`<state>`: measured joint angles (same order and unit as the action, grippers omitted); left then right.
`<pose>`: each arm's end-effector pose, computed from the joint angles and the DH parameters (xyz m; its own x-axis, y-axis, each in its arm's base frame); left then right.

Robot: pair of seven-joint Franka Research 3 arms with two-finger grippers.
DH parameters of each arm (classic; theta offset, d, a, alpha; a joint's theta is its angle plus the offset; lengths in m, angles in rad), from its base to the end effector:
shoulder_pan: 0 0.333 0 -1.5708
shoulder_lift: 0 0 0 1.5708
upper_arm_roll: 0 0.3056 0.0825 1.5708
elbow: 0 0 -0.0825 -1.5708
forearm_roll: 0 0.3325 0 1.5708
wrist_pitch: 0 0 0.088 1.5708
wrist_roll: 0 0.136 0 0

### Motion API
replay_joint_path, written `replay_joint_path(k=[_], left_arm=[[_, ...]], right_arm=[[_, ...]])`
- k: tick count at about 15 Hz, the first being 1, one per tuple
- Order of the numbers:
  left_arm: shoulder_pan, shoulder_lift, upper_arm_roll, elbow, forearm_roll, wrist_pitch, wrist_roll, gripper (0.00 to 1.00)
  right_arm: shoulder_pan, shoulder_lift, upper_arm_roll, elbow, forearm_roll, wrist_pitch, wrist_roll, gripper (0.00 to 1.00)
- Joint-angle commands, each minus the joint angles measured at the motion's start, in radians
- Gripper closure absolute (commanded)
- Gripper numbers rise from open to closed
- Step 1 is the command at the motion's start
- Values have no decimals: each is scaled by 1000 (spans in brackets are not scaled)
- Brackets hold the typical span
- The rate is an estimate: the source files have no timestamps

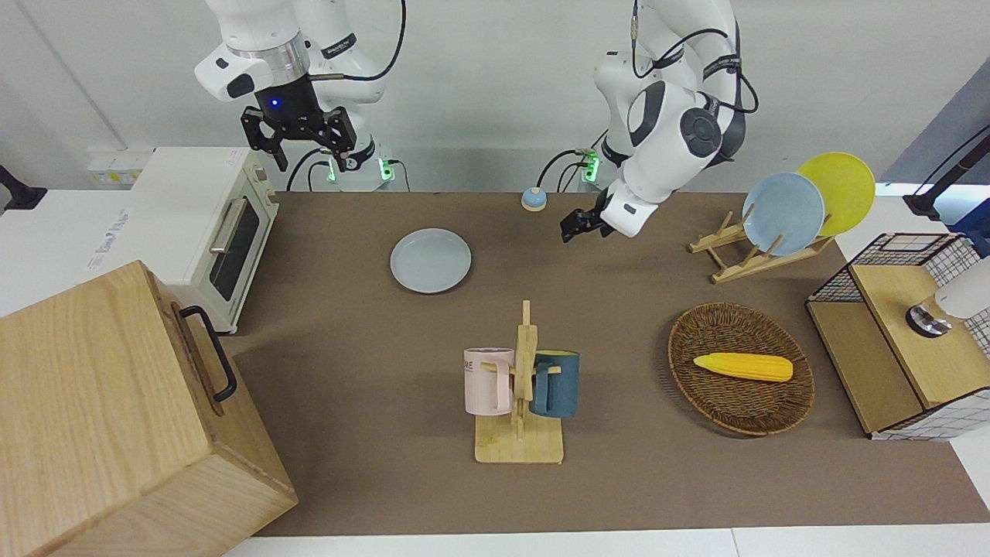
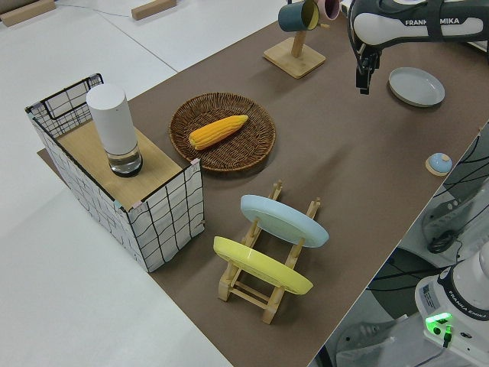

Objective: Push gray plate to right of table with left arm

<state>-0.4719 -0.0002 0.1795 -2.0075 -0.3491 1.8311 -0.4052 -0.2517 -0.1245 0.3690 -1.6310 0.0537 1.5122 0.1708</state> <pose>0.4529 -0.1752 0.4294 0.9361 0.1895 -0.2962 0.2575 -0.9431 0.2103 0.4562 0.0727 0.6104 0.9986 -0.0530 -0.0041 -0.0531 -0.9986 -0.0082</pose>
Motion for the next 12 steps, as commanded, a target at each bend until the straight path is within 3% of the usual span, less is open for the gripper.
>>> replay_joint_path(k=[1,4,8,12], left_arm=[[30,14,60,76,59,-114,138,11],[36,12,129,104,102,-148,271,11],[96,6,133,176,197,-206,376,11],[113,8,115,308,303,-288,382,11]], right_arm=[[-24,-27,14,-27,21,0,10,5],[-24,-27,14,-27,21,0,10,5],[-24,-27,14,-27,21,-1,10,5],[-24,-27,14,-27,21,0,10,5]])
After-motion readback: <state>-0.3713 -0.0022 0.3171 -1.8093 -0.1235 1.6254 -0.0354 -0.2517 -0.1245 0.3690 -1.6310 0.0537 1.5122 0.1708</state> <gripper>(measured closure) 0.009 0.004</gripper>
